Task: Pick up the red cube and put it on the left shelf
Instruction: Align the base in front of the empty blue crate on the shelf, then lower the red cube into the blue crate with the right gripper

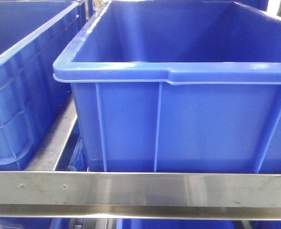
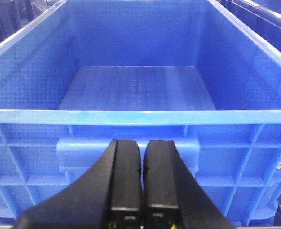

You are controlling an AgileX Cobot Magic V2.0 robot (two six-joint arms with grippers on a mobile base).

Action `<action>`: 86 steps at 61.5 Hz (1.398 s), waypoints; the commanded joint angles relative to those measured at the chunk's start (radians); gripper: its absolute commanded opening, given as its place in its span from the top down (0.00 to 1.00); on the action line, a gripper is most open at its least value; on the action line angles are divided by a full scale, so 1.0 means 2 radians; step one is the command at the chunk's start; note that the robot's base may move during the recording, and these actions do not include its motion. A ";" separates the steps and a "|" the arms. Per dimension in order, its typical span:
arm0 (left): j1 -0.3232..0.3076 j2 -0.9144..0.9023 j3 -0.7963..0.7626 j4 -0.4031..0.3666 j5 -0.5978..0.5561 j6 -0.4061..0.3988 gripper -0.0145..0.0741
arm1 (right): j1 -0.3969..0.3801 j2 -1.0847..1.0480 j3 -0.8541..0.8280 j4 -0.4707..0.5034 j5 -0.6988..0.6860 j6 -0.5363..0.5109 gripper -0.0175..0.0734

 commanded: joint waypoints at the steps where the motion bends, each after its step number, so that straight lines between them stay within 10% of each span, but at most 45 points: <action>1: 0.001 -0.008 0.012 -0.003 -0.043 0.000 0.72 | 0.000 0.002 -0.013 -0.005 -0.044 -0.004 0.58; 29: 0.001 -0.008 0.012 -0.003 -0.043 0.000 0.72 | 0.000 0.064 -0.054 -0.007 -0.039 -0.005 0.58; 59: 0.001 -0.008 0.012 -0.003 -0.043 0.000 0.72 | -0.002 0.390 -0.327 -0.012 0.109 -0.004 0.58; 86: 0.001 -0.008 0.012 -0.003 -0.043 0.000 0.72 | -0.080 0.555 -0.465 -0.012 0.195 0.007 0.58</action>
